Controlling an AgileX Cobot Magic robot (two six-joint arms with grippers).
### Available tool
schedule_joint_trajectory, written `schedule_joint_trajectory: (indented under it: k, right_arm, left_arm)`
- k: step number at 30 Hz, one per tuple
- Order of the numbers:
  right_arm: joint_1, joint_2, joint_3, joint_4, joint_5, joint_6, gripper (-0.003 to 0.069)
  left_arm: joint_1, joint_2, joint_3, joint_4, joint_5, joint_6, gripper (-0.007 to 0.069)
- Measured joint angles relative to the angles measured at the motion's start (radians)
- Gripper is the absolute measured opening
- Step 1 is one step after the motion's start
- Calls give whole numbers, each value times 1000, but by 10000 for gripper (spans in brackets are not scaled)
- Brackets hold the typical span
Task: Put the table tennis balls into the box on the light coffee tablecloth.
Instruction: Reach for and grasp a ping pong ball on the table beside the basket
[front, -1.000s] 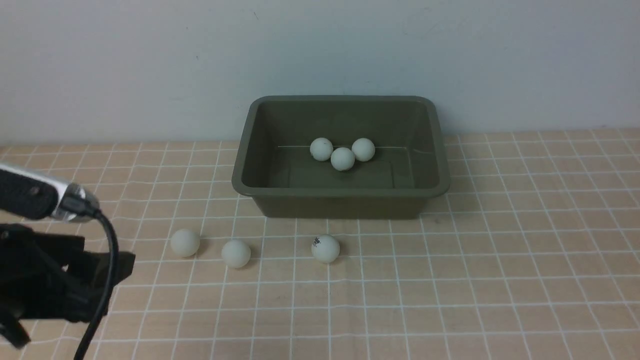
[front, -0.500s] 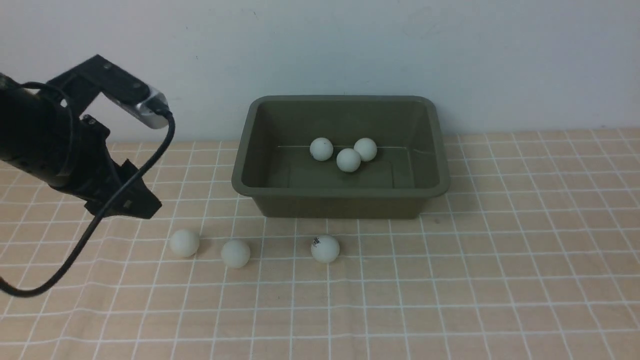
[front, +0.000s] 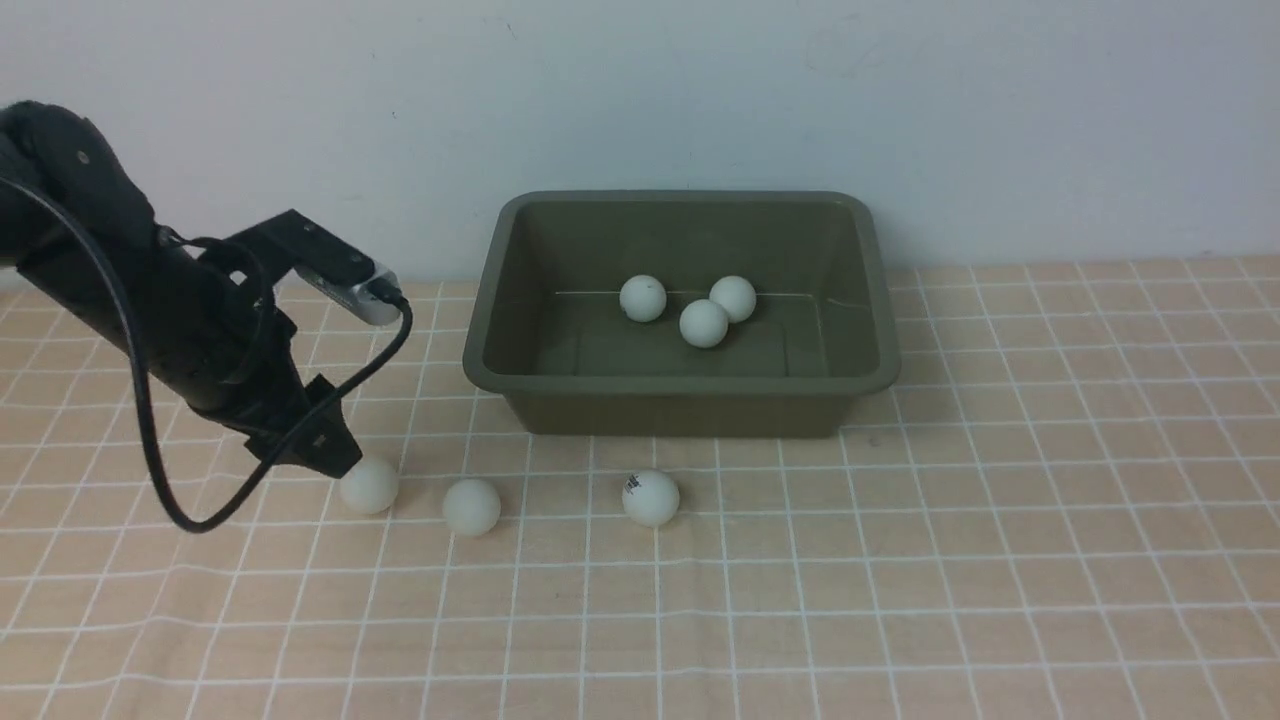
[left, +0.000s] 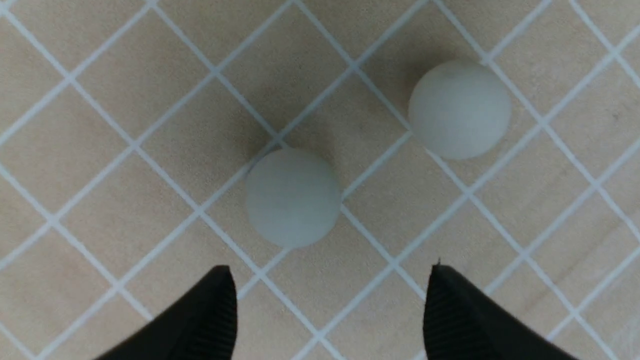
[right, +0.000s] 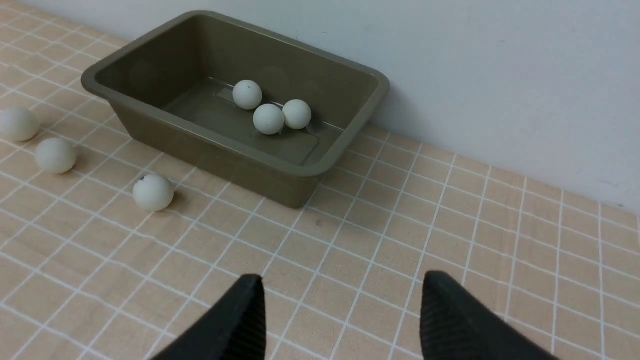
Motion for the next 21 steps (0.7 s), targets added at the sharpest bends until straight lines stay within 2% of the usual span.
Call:
schedule_joint_trajectory:
  k: [12, 21]
  right_arm:
    - [0, 0, 0, 27, -2, 0, 390]
    - [0, 0, 0, 47, -2, 0, 390]
  left_arm:
    - [0, 137, -17, -96, -100, 9, 417]
    - [-2, 165, -28, -100, -124, 9, 417]
